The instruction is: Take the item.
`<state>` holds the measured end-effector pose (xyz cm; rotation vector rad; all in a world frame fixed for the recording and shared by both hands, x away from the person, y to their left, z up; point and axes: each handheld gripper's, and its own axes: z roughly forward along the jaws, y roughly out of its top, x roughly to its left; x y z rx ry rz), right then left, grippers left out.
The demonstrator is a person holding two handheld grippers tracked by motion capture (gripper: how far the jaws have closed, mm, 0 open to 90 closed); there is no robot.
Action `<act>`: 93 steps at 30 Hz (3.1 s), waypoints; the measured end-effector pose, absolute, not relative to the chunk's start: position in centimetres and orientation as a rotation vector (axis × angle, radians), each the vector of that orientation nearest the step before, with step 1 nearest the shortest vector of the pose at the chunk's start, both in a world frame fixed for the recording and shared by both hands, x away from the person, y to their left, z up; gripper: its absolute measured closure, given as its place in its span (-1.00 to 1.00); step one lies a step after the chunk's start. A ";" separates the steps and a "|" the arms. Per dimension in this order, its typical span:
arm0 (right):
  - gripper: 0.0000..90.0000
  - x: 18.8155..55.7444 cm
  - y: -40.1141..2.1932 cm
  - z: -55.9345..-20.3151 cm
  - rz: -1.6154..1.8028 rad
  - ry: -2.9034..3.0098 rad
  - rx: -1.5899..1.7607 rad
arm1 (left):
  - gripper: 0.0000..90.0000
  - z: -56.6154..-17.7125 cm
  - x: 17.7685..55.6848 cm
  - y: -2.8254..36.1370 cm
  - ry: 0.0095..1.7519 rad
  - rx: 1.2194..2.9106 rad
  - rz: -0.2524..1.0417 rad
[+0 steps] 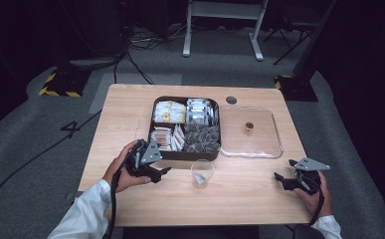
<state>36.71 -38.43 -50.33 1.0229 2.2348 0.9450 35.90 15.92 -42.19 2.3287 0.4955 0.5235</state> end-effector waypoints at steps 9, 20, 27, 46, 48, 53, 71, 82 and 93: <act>-0.61 36.7 -38.5 -50.3 0.944 2.235 1.028 | -0.59 -43.8 35.6 17.8 0.555 2.382 0.564; -0.61 36.7 -38.4 -50.3 0.944 2.234 1.028 | -0.59 -46.1 35.4 20.2 0.664 2.399 0.568; -0.61 36.7 -38.4 -50.3 0.944 2.233 1.028 | -0.58 -47.1 35.3 21.3 0.713 2.398 0.558; -0.61 36.7 -38.4 -50.3 0.941 2.228 1.023 | -0.61 -50.2 34.6 25.3 0.884 2.253 0.404; -0.61 36.7 -38.4 -50.3 0.939 2.228 1.017 | -0.61 -50.4 34.6 25.8 0.937 2.213 0.354; -0.61 36.6 -38.4 -50.3 0.942 2.230 1.016 | -0.63 -50.5 34.5 26.0 0.939 2.215 0.359; -0.61 36.6 -38.4 -50.3 0.939 2.228 1.012 | -0.64 -50.5 34.5 26.1 0.939 2.216 0.353; -0.61 36.6 -38.4 -50.3 0.938 2.227 1.012 | -0.65 -50.5 34.6 26.1 0.937 2.217 0.354; -0.61 36.6 -38.4 -50.3 0.938 2.228 1.007 | -0.65 -50.5 34.6 26.1 0.942 2.217 0.358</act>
